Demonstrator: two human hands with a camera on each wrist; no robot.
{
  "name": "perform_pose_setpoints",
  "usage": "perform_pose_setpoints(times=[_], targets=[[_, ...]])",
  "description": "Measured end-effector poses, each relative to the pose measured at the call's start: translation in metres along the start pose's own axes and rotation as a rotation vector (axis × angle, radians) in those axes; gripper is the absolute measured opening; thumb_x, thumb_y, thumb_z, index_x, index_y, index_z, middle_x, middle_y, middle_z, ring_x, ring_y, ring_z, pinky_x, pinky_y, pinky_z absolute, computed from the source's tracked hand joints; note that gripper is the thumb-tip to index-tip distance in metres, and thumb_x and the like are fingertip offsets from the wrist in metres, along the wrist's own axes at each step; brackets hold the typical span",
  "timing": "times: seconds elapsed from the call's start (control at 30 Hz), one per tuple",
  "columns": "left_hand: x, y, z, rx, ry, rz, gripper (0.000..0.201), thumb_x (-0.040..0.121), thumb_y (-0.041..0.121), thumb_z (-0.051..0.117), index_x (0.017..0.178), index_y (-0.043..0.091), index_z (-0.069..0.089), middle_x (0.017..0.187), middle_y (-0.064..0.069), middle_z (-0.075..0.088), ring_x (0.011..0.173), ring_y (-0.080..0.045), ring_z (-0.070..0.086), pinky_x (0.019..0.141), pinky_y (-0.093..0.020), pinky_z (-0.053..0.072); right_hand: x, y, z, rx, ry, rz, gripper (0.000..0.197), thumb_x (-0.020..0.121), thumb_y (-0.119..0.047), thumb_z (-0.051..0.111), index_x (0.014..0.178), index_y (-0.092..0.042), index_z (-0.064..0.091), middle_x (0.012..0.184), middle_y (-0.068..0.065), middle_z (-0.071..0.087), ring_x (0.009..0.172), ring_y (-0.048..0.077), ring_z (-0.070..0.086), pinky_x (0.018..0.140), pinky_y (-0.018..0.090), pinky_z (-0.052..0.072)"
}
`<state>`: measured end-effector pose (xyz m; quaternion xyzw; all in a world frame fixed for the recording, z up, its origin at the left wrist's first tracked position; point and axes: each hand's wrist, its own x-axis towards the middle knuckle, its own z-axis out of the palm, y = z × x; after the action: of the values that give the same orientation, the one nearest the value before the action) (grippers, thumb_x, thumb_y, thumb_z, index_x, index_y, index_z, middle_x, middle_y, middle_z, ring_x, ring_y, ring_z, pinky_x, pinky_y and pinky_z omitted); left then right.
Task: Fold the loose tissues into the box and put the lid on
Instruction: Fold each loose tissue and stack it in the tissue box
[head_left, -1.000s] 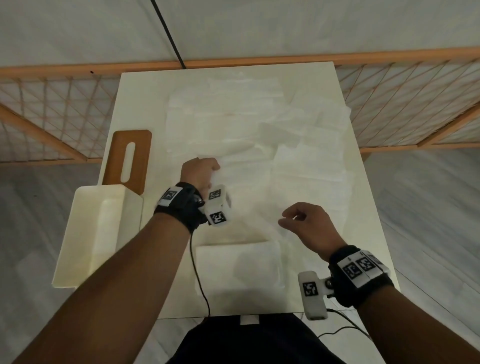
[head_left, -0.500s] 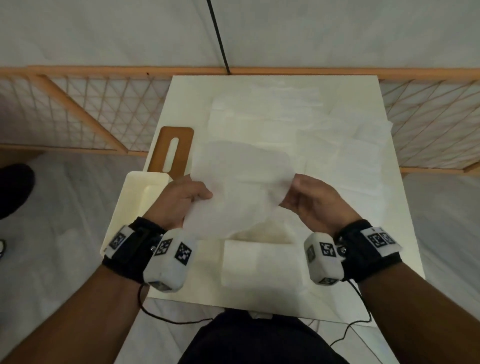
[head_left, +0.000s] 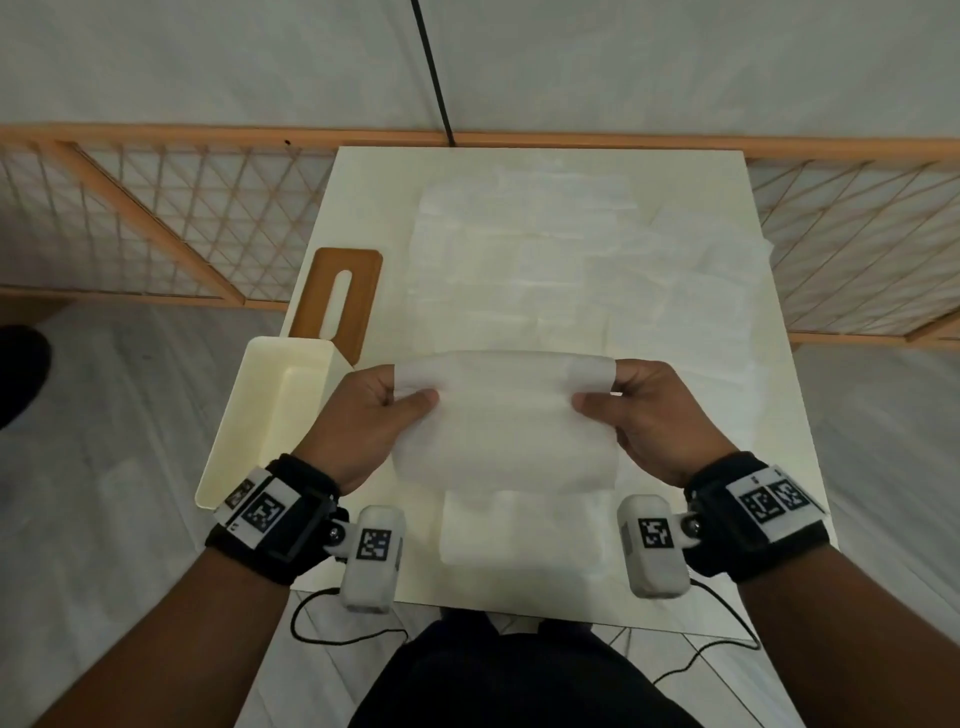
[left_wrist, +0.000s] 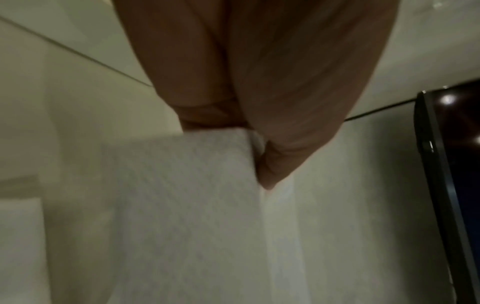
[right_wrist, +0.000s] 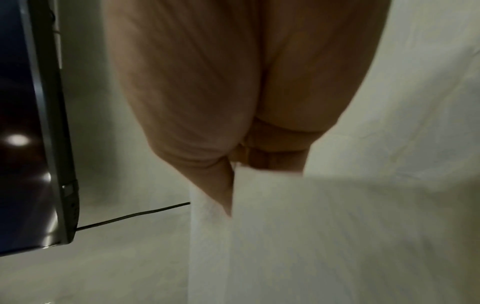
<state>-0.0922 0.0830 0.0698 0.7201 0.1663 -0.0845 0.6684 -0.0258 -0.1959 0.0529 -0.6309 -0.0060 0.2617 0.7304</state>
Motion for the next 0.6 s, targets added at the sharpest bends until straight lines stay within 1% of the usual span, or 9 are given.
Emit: perform_pose_setpoints(times=[0.1,0.2,0.27,0.33,0.4,0.43,0.5,0.57,0.6], targets=[[-0.003,-0.004,0.001,-0.072,-0.044,0.047,0.027,0.094,0.005,0.059,0.111,0.018,0.075,0.118,-0.006,0.072,0.114,-0.024,0.067,0.094,-0.039,0.054,-0.004,-0.001,-0.004,0.052,0.047,-0.052,0.026,0.091,0.009,0.059,0.095,-0.007,0.080,0.104,0.018,0.075,0.099,0.034,0.072,0.083,0.044,0.059],[-0.005,-0.003,0.003,-0.237,-0.060,0.049,0.025,0.083,0.007,0.062,0.096,0.019,0.081,0.111,-0.007,0.075,0.109,-0.023,0.069,0.088,-0.031,0.057,-0.009,-0.005,-0.007,0.095,0.018,-0.109,0.040,0.089,0.014,0.055,0.080,-0.014,0.082,0.092,0.010,0.078,0.089,0.025,0.075,0.074,0.034,0.059],[-0.003,-0.006,0.002,-0.315,-0.070,0.034,0.019,0.082,0.000,0.065,0.091,0.008,0.080,0.106,-0.013,0.074,0.104,-0.029,0.069,0.086,-0.036,0.058,-0.014,-0.007,-0.009,0.097,-0.015,-0.124,0.042,0.086,0.015,0.055,0.078,-0.015,0.083,0.091,0.009,0.078,0.089,0.025,0.074,0.077,0.035,0.061],[-0.002,-0.010,-0.001,-0.400,-0.077,0.005,0.024,0.080,-0.002,0.054,0.088,-0.004,0.076,0.100,-0.022,0.071,0.097,-0.034,0.068,0.083,-0.041,0.058,-0.018,-0.007,-0.017,0.117,-0.040,-0.096,0.040,0.084,0.015,0.053,0.082,-0.012,0.082,0.099,0.010,0.077,0.097,0.027,0.073,0.082,0.035,0.060],[-0.003,-0.011,0.000,-0.438,-0.082,-0.032,0.031,0.085,0.003,0.046,0.079,-0.003,0.076,0.090,-0.021,0.071,0.089,-0.031,0.068,0.074,-0.035,0.057,-0.017,-0.002,-0.028,0.152,-0.051,-0.040,0.028,0.080,0.013,0.053,0.087,0.001,0.078,0.113,0.014,0.074,0.110,0.030,0.068,0.092,0.037,0.055],[-0.003,-0.012,0.001,-0.414,-0.070,-0.055,0.040,0.093,0.006,0.040,0.076,-0.001,0.076,0.089,-0.020,0.071,0.087,-0.029,0.068,0.072,-0.032,0.057,-0.015,0.002,-0.034,0.189,-0.054,-0.010,0.018,0.078,0.005,0.057,0.086,0.009,0.074,0.120,0.019,0.070,0.116,0.034,0.063,0.098,0.042,0.050],[-0.004,-0.016,0.007,-0.268,-0.014,-0.076,0.044,0.103,0.013,0.041,0.076,0.004,0.076,0.087,-0.014,0.072,0.085,-0.024,0.068,0.071,-0.029,0.055,-0.013,0.011,-0.041,0.232,-0.063,0.038,0.036,0.072,-0.022,0.073,0.082,0.013,0.071,0.127,0.028,0.063,0.115,0.039,0.055,0.097,0.049,0.036],[-0.004,-0.023,0.010,-0.067,0.035,-0.025,0.019,0.095,0.006,0.061,0.083,0.009,0.075,0.081,-0.003,0.073,0.080,-0.016,0.067,0.071,-0.026,0.053,-0.013,0.016,-0.039,0.195,0.022,0.108,0.047,0.082,-0.041,0.071,0.082,0.006,0.075,0.122,0.024,0.067,0.106,0.035,0.052,0.094,0.044,0.037],[-0.004,-0.026,0.011,-0.012,0.029,-0.002,0.012,0.089,-0.001,0.067,0.087,0.009,0.074,0.079,0.000,0.073,0.078,-0.014,0.067,0.072,-0.025,0.054,-0.013,0.018,-0.038,0.158,0.067,0.122,0.041,0.090,-0.035,0.065,0.083,0.004,0.075,0.115,0.021,0.071,0.101,0.033,0.054,0.092,0.037,0.043]])
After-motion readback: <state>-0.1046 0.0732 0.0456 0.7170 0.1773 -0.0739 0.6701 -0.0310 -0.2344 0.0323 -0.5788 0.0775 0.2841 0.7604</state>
